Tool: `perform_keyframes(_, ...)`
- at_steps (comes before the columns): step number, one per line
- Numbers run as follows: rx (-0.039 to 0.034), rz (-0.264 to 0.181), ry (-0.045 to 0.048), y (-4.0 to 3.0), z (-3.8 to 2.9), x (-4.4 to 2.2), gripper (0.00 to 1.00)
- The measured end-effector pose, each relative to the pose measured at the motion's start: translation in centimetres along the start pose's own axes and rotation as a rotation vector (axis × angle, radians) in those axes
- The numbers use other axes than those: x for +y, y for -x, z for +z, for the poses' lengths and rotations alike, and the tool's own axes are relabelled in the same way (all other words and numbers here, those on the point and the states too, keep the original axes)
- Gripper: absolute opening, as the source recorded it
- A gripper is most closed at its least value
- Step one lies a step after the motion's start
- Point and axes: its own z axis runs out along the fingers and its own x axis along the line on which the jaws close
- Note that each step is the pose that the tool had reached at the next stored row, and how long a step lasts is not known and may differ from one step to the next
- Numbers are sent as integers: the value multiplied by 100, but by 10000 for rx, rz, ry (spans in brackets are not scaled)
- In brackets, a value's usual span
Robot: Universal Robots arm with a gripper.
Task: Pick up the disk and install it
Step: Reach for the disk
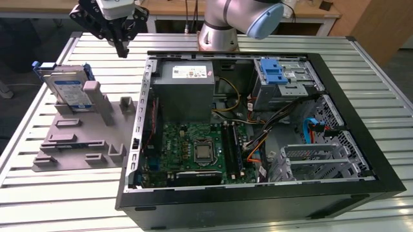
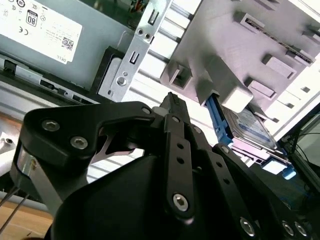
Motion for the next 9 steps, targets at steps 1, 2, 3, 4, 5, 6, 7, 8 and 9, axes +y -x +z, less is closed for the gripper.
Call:
perform_keyframes(1, 1, -31, 0, -11, 1, 13, 11)
perform_keyframes(2, 2, -46, 0, -25, 2, 27, 11)
perform_keyframes(3, 1, -56, 1, -43, 4, 42, 11)
perform_keyframes(4, 2, -66, 1, -63, 6, 55, 11)
perform_keyframes(5, 3, -73, 0, -84, 6, 65, 11)
perform_keyframes(6, 5, -80, -1, -105, 7, 72, 11)
perform_keyframes(7, 3, -84, 1, -127, 9, 78, 11)
perform_keyframes(8, 5, -88, -1, -152, 9, 82, 11)
perform_keyframes(9, 5, -91, 0, -177, 10, 84, 11)
